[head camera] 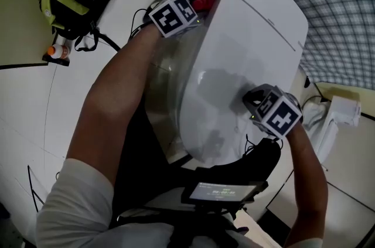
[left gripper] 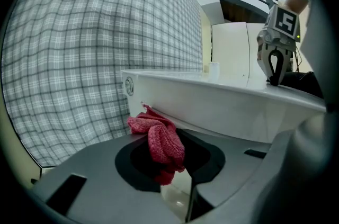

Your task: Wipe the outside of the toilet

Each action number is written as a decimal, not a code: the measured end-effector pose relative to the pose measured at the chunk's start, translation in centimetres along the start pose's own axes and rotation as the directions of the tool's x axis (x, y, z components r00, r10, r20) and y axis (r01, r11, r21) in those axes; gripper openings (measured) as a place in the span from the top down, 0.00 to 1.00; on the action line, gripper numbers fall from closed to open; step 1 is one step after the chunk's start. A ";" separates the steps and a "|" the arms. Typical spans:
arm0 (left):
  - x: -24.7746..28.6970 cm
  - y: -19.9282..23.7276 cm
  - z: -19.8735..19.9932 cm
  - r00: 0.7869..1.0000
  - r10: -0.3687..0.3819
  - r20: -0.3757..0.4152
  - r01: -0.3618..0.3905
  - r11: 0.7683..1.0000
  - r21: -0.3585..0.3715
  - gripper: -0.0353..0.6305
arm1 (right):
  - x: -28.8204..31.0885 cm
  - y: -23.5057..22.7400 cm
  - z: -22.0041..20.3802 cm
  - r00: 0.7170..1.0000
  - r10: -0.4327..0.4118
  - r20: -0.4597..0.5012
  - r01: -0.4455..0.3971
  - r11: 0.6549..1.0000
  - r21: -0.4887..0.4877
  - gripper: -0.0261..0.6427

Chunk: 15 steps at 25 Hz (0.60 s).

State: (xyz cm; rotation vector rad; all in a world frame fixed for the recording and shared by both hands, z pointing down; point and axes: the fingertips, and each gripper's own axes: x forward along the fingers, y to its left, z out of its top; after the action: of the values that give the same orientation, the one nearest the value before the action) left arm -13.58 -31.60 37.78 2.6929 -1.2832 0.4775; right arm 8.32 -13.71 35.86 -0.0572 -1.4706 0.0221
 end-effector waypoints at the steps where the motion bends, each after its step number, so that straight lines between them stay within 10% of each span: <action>1: -0.3 -0.4 -0.2 1.000 -0.009 -0.005 0.009 1.000 0.005 0.83 | 0.0 0.0 0.0 1.000 -0.007 0.001 0.007 1.000 0.003 0.95; 15: -3.6 -6.4 -1.2 0.991 -0.122 -0.046 0.124 0.991 0.044 0.83 | 0.3 -0.2 -0.3 0.999 -0.036 -0.033 0.037 0.998 0.041 0.95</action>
State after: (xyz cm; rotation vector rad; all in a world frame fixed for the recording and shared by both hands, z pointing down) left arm -11.04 -24.65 37.91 2.7635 -1.1001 0.5543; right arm 8.63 -13.90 36.11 0.0033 -1.4385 0.0224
